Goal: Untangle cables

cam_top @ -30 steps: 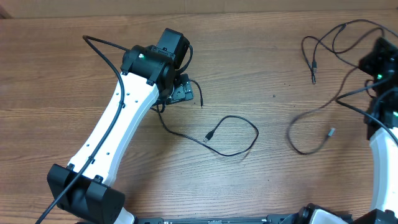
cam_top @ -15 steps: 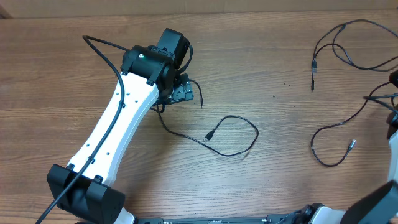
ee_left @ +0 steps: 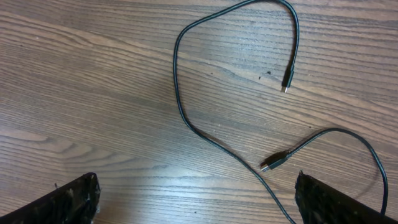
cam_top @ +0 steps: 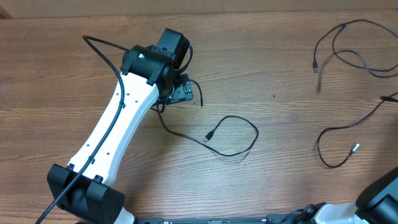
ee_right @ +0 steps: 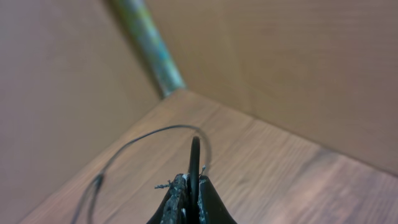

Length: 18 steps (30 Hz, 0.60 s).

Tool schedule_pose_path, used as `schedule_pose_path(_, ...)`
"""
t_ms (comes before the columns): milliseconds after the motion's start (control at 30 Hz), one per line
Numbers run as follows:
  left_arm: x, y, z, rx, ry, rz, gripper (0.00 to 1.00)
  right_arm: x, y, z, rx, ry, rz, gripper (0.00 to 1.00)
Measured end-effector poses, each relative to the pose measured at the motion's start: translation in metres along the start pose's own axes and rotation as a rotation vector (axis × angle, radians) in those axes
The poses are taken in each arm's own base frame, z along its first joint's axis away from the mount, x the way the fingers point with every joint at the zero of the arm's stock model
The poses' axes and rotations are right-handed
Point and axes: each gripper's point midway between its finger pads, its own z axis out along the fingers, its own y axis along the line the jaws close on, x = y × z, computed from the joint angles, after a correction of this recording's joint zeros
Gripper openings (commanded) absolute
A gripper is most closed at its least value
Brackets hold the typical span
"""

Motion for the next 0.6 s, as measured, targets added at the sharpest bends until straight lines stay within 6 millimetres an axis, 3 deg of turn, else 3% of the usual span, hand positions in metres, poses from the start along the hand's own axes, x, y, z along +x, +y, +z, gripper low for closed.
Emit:
schedule_pose_path(33, 0.000, 0.000, 0.000, 0.000, 0.000, 0.000, 1.00, 0.000, -0.008, 0.001, 0.015, -0.001, 0.005, 0.04)
schedule_pose_path(67, 0.000, 0.000, 0.000, 0.000, 0.000, 0.000, 1.00, 0.000, -0.016, 0.001, 0.029, -0.002, 0.010, 0.14)
schedule_pose_path(100, 0.000, 0.000, 0.000, 0.000, 0.000, 0.000, 1.00, 0.000, -0.023, 0.002, 0.042, -0.001, 0.017, 0.37)
schedule_pose_path(133, 0.000, 0.000, 0.000, 0.000, 0.000, 0.000, 1.00, 0.001, -0.030, 0.002, 0.056, 0.002, 0.028, 0.69)
schedule_pose_path(167, 0.000, 0.000, 0.000, 0.000, -0.001, 0.000, 1.00, 0.004, -0.038, 0.003, 0.072, 0.011, 0.028, 0.85)
schedule_pose_path(200, 0.000, 0.000, 0.000, 0.000, 0.000, 0.000, 1.00, 0.005, -0.041, 0.004, 0.078, 0.014, 0.031, 0.91)
schedule_pose_path(267, 0.000, 0.000, 0.000, 0.000, 0.000, 0.000, 1.00, 0.010, -0.048, 0.004, 0.094, 0.030, 0.034, 1.00)
schedule_pose_path(433, 0.000, 0.000, 0.000, 0.000, 0.000, 0.000, 1.00, 0.017, -0.042, 0.006, 0.056, 0.058, 0.039, 1.00)
schedule_pose_path(600, 0.000, 0.000, 0.000, 0.000, 0.000, 0.000, 1.00, 0.039, -0.027, 0.003, -0.036, 0.159, 0.055, 1.00)
